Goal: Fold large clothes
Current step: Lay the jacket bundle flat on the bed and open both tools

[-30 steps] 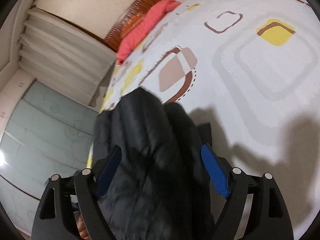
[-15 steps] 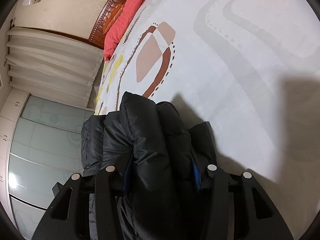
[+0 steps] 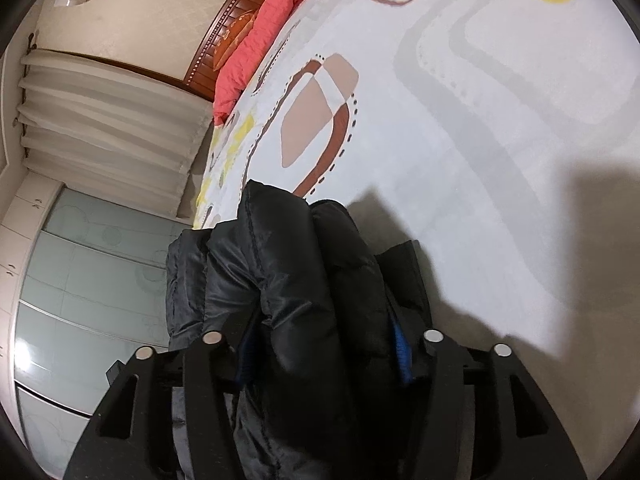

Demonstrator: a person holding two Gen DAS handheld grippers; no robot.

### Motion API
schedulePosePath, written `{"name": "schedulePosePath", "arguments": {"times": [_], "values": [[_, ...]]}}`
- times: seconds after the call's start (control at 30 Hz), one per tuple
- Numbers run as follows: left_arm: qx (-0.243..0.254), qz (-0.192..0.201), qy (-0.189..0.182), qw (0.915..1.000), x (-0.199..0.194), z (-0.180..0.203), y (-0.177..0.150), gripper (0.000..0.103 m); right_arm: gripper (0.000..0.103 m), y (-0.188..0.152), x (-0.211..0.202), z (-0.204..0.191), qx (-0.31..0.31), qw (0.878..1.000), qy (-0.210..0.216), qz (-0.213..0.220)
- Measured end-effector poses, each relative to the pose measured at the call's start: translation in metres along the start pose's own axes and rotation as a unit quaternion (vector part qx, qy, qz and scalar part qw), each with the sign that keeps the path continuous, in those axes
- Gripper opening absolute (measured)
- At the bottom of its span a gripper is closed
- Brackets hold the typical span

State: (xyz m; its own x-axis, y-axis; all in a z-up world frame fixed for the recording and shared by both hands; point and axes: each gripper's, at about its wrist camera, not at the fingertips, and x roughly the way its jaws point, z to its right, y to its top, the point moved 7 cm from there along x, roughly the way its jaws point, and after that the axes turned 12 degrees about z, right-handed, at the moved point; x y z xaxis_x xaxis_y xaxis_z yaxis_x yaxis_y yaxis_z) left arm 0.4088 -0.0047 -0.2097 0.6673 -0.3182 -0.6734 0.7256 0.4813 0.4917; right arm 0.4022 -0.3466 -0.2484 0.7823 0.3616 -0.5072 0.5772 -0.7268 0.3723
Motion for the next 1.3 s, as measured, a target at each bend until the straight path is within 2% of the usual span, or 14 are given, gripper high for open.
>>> {"name": "schedulePosePath", "arguments": {"times": [0.13,0.23,0.33,0.5,0.7,0.97,1.13,1.3], "values": [[0.003,0.013,0.012,0.9998,-0.02,-0.004,0.002,0.095,0.061,0.0,-0.027,-0.003,-0.009,0.999,-0.027,0.022],[0.041,0.039,0.039,0.9977,-0.045,-0.003,0.002,0.095,0.061,-0.004,-0.048,-0.009,-0.036,0.997,-0.055,0.035],[0.092,0.065,0.069,0.9913,-0.072,0.0,-0.001,0.095,0.061,-0.01,-0.067,-0.018,-0.081,0.991,-0.09,0.049],[0.132,0.086,0.092,0.9832,-0.11,0.001,-0.015,0.095,0.061,-0.037,-0.103,-0.036,-0.17,0.973,-0.146,0.064],[0.168,0.117,0.133,0.9699,-0.152,-0.014,-0.041,0.095,0.061,-0.072,-0.137,-0.047,-0.24,0.947,-0.193,0.09],[0.217,0.141,0.143,0.9552,-0.193,-0.009,-0.077,0.095,0.061,-0.119,-0.168,-0.066,-0.304,0.924,-0.206,0.111],[0.218,0.158,0.129,0.9544,-0.22,-0.003,-0.095,0.095,0.061,-0.143,-0.185,-0.079,-0.329,0.913,-0.205,0.131],[0.234,0.167,0.132,0.9486,-0.237,0.002,-0.105,0.095,0.061,-0.156,-0.195,-0.084,-0.337,0.908,-0.206,0.137]]}}
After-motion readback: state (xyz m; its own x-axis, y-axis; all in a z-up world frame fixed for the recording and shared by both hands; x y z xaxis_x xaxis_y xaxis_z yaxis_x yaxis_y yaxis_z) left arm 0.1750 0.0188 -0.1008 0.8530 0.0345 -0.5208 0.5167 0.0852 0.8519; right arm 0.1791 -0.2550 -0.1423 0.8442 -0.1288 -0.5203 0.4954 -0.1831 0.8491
